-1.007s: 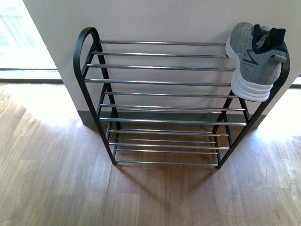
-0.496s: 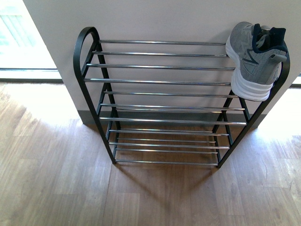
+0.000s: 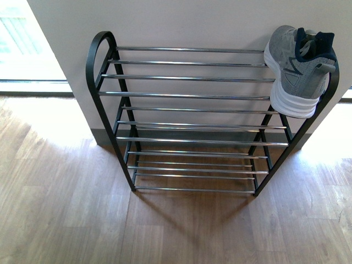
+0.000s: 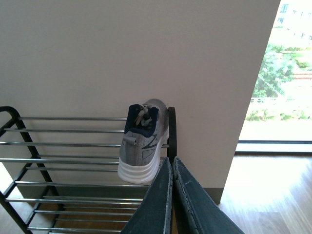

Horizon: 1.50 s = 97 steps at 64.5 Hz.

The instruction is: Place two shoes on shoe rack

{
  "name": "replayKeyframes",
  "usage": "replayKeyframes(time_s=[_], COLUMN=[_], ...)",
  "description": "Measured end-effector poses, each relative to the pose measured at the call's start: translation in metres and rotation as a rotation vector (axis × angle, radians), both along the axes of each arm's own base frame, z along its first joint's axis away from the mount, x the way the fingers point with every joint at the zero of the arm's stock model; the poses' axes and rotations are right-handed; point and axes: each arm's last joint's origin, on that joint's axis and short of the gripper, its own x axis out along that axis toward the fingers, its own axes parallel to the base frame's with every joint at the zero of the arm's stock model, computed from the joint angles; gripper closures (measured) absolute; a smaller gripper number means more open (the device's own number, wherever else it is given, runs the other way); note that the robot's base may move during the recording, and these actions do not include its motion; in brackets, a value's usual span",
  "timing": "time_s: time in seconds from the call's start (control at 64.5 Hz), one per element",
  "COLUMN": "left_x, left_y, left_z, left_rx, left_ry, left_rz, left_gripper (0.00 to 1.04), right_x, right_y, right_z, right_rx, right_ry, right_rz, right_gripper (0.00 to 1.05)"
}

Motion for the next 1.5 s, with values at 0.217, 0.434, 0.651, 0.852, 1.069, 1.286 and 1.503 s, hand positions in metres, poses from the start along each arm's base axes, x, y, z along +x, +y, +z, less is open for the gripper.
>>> replayKeyframes(time_s=[0.217, 0.434, 0.651, 0.852, 1.069, 1.286, 1.503], left_x=[0.0, 0.0, 0.0, 0.0, 0.043, 0.133, 0.214], left_y=[0.0, 0.0, 0.0, 0.0, -0.018, -0.076, -0.145], left_z=[0.0, 0.0, 0.0, 0.0, 0.005, -0.011, -0.047], left_rx=[0.0, 0.0, 0.0, 0.0, -0.056, -0.238, -0.439], left_ry=[0.0, 0.0, 0.0, 0.0, -0.079, 0.017, 0.148], left_rz=[0.001, 0.0, 0.0, 0.0, -0.07, -0.279, -0.422], left_gripper=[1.03, 1.03, 1.03, 1.03, 1.03, 1.03, 1.03], right_x=[-0.011, -0.011, -0.011, -0.011, -0.011, -0.011, -0.011], right_y=[0.0, 0.0, 0.0, 0.0, 0.0, 0.0, 0.0], right_z=[-0.003, -0.003, -0.003, -0.003, -0.003, -0.003, -0.003], right_rx=[0.0, 0.0, 0.0, 0.0, 0.0, 0.0, 0.0], right_ry=[0.006, 0.005, 0.005, 0.004, 0.004, 0.004, 0.004], right_rz=[0.0, 0.0, 0.0, 0.0, 0.0, 0.0, 0.0], right_gripper=[1.03, 1.03, 0.99, 0.66, 0.2, 0.09, 0.09])
